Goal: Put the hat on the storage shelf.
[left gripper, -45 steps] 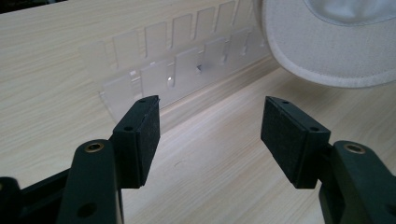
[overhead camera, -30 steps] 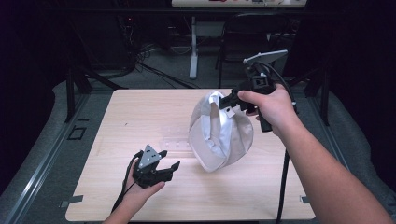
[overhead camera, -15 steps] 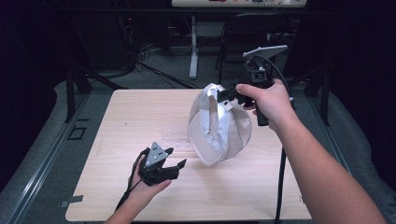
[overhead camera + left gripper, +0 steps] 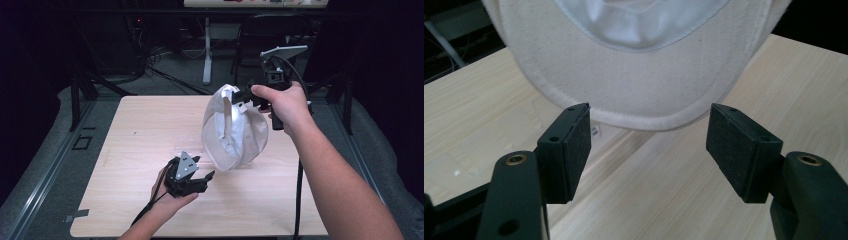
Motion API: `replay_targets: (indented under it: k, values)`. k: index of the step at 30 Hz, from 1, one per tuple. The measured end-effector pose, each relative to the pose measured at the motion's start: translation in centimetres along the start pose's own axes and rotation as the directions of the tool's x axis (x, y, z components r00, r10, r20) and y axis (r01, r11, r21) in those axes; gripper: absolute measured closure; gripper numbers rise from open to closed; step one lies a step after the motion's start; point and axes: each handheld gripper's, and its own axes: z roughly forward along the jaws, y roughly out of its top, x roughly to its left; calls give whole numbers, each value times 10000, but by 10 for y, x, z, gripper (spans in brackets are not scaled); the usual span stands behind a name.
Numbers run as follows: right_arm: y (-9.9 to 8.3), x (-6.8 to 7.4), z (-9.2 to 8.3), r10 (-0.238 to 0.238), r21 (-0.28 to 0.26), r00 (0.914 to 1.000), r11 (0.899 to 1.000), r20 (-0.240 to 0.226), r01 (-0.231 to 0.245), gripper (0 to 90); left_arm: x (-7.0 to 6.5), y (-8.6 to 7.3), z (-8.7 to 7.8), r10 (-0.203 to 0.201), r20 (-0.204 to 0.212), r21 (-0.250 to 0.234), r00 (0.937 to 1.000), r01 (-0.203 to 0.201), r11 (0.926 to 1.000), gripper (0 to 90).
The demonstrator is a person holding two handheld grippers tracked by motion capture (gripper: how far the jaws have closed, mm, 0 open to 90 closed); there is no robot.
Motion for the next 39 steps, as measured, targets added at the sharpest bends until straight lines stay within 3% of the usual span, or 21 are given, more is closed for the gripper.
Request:
replay_targets:
  k: [7,11,19,23,29,33,39]
  values:
    - [3,-1,7,83,-74,10000,9999,1,-83,816,-13,4,16,202,325,182,9993,-208,9996,344]
    - [4,1,11,110,-101,9999,9999,-16,-110,817,-22,8,26,348,272,350,9990,-358,9987,354]
    - [3,4,17,94,-4,9999,10000,-77,-94,816,-25,11,37,541,-360,868,9979,-508,9949,556]
    - [3,5,17,92,-14,9999,10000,-145,-93,816,-25,12,39,1097,-539,1104,9925,-1033,9885,668]
    - [3,9,17,8,-102,9998,9999,-196,-10,816,-12,14,34,1090,-422,1047,9931,-1041,9890,760]
    - [4,10,17,-13,-158,9998,9999,-194,10,816,2,15,31,728,-250,958,9970,-701,9929,781]
    - [5,10,18,29,-319,9997,9995,-258,-37,817,20,17,28,490,-10,615,9988,-488,9969,824]
